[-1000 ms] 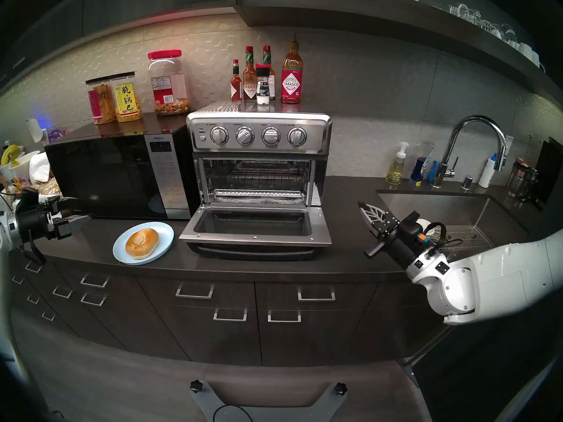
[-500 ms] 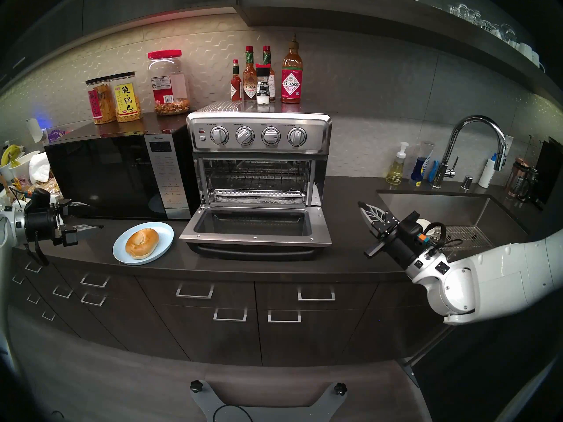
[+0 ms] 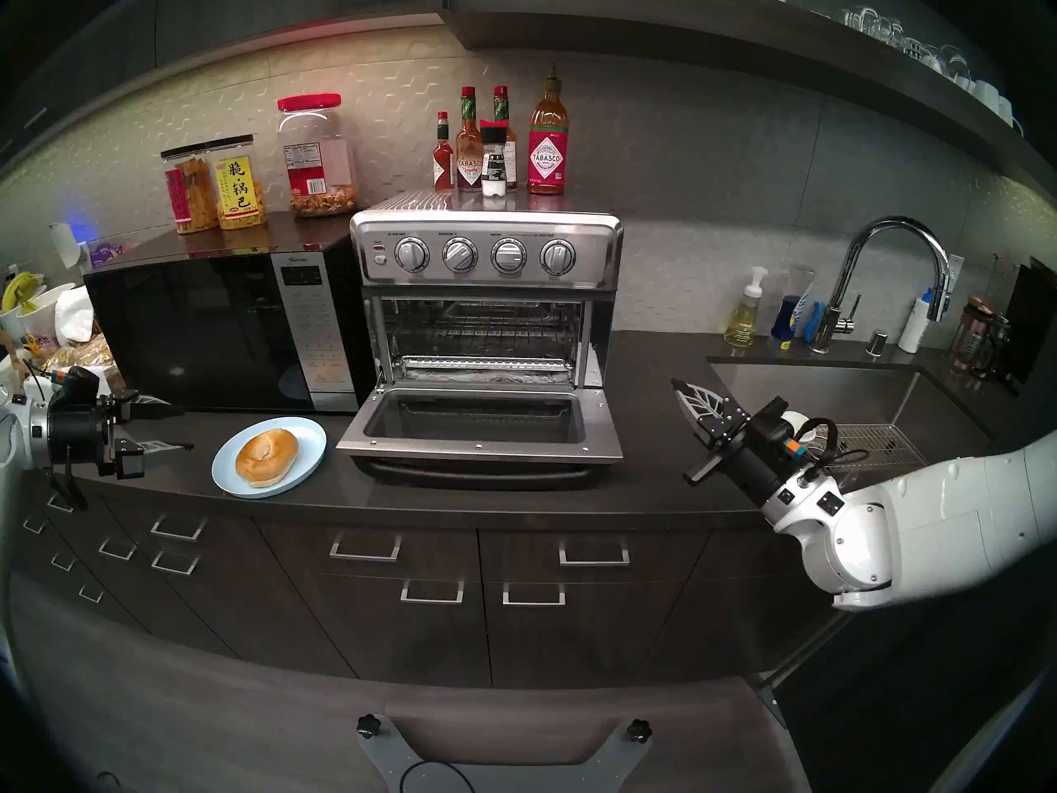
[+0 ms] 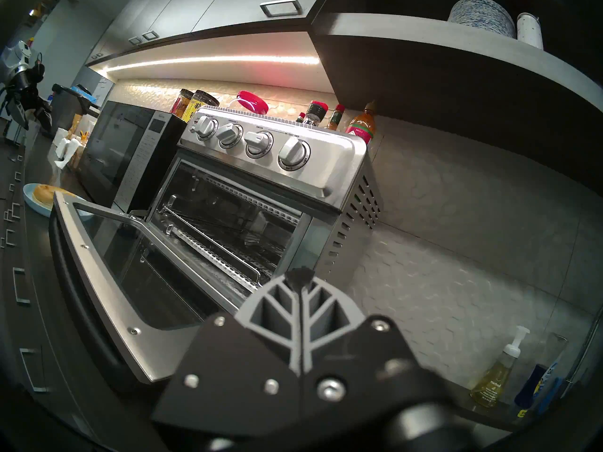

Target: Open the oven and place the bagel inside on the rack

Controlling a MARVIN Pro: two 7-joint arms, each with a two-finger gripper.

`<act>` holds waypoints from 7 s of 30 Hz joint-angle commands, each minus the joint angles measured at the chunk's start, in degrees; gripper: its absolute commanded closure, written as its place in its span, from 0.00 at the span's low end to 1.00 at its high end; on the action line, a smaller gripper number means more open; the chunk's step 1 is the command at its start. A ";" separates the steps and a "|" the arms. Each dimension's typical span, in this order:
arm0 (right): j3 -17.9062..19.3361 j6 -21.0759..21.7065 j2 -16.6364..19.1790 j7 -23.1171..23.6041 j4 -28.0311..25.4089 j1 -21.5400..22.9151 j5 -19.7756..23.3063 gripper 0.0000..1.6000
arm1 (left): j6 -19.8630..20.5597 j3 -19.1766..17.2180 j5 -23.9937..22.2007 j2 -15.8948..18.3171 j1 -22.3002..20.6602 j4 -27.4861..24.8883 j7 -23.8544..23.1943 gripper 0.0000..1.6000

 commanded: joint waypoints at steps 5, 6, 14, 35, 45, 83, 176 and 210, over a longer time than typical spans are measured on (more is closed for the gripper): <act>0.57 -0.05 -0.13 -0.10 -0.12 0.61 -0.13 1.00 | -0.05 2.86 -0.16 3.63 -1.35 0.53 -2.09 0.00; 0.57 -0.05 -0.13 -0.10 -0.12 0.61 -0.13 1.00 | -0.09 3.27 -0.24 3.88 -1.62 0.77 -2.09 0.00; 0.57 -0.05 -0.13 -0.09 -0.11 0.61 -0.12 1.00 | -0.72 7.18 0.01 5.41 -4.00 2.33 -1.50 0.00; 0.59 -0.04 -0.12 -0.10 -0.12 0.60 -0.14 1.00 | 0.07 12.11 1.38 3.19 -5.72 2.65 2.87 0.00; 0.59 -0.04 -0.12 -0.09 -0.12 0.60 -0.14 1.00 | -0.31 15.78 1.97 2.28 -8.67 5.17 5.50 0.00; 0.60 -0.04 -0.12 -0.09 -0.11 0.59 -0.14 1.00 | 4.10 22.48 1.53 -0.50 -15.67 8.84 9.28 0.00; 0.62 -0.03 -0.10 -0.09 -0.12 0.59 -0.15 1.00 | -3.66 30.66 6.04 -2.17 -16.67 13.87 10.27 0.56; 0.61 -0.04 -0.11 -0.08 -0.11 0.58 -0.14 1.00 | -4.64 28.66 6.32 -1.27 -17.60 11.66 10.03 1.00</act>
